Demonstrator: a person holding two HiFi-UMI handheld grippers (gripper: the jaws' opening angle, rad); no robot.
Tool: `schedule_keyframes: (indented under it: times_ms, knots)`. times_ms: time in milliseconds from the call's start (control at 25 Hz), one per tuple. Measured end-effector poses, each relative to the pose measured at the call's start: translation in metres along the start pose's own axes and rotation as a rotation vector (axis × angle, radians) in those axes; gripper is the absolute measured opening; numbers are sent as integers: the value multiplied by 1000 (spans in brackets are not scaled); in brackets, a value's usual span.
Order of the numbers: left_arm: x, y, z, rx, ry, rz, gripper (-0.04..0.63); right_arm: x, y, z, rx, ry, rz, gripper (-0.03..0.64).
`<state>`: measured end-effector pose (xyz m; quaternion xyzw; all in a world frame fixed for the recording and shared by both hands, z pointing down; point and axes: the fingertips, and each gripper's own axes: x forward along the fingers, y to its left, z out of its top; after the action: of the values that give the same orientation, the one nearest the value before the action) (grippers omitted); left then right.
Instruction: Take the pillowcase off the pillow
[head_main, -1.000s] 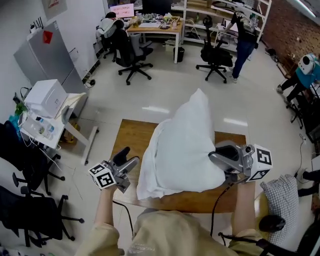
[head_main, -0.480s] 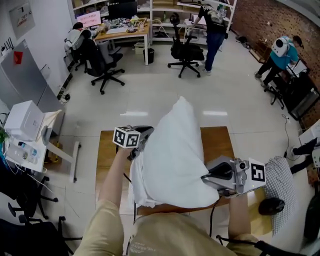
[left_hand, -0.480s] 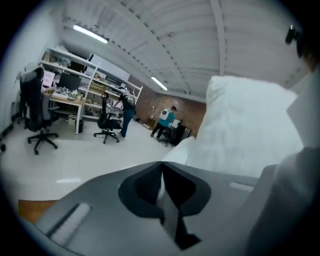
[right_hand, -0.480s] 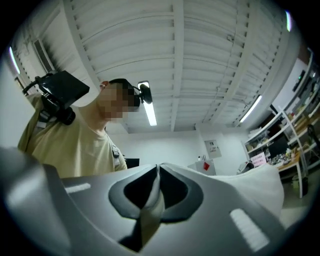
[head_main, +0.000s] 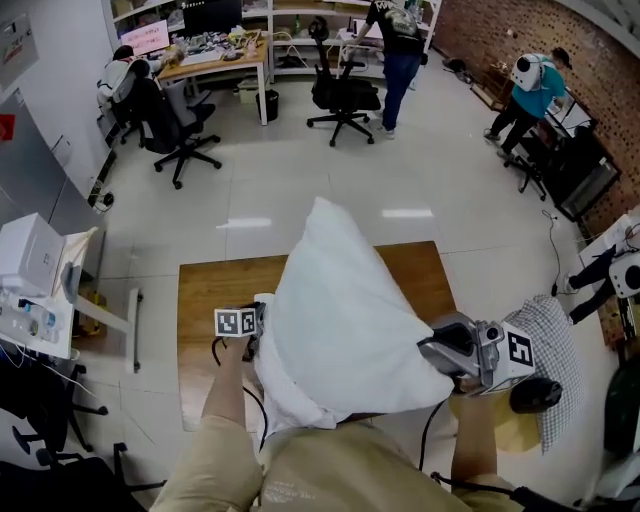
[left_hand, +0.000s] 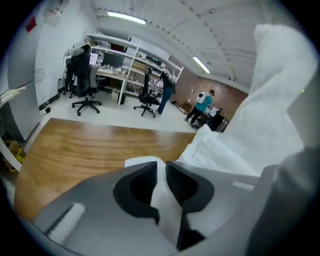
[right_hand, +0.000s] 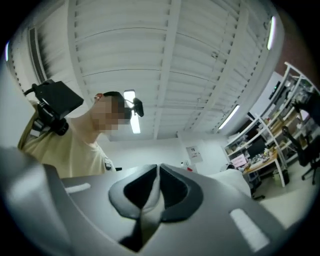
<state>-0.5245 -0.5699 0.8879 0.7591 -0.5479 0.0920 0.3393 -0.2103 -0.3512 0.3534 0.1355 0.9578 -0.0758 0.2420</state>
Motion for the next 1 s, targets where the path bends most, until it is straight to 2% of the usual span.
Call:
schedule_keyframes:
  times_ms: [80, 160, 280, 320, 400, 480, 520, 600, 640, 680, 760, 840, 880, 920, 1000]
  knots:
    - [-32, -22, 38, -1, -83, -59, 109, -4, -28, 13, 29, -20, -95, 16]
    - [-73, -55, 59, 17, -137, -123, 194, -14, -57, 17, 72, -34, -219, 17]
    - [-141, -122, 72, 110, -190, -207, 292, -15, -104, 17, 103, -63, -370, 17]
    - [-160, -148, 70, 140, -202, -226, 327, -8, -117, 19, 110, -68, -386, 17]
    - [-188, -211, 55, 194, -214, -280, 336, 6, -131, 30, 119, -70, -371, 17]
    - [-198, -285, 27, 264, -188, -343, 378, 5, -142, 43, 144, -76, -353, 16]
    - [-196, -315, 9, 303, -163, -345, 387, 2, -145, 49, 154, -79, -342, 17]
    - [-177, -344, -22, 379, -116, -260, 385, -11, -153, 56, 180, -86, -336, 17]
    - [-165, -345, -32, 411, -107, -188, 344, -10, -152, 62, 174, -90, -302, 17]
    - [-155, -341, -40, 430, -112, -118, 242, -4, -146, 69, 159, -98, -249, 17]
    - [-140, -317, -59, 447, -139, -6, 141, 0, -141, 74, 154, -139, -189, 17]
    - [-125, -278, -90, 500, -137, 107, 55, -12, -149, 72, 191, -219, -203, 15]
    - [-118, -257, -109, 522, -120, 152, 37, -20, -157, 72, 216, -262, -221, 14]
    - [-112, -237, -130, 513, -97, 170, 32, -31, -166, 72, 242, -301, -240, 14]
    - [-106, -205, -173, 424, -67, 148, 29, -61, -180, 76, 287, -360, -268, 14]
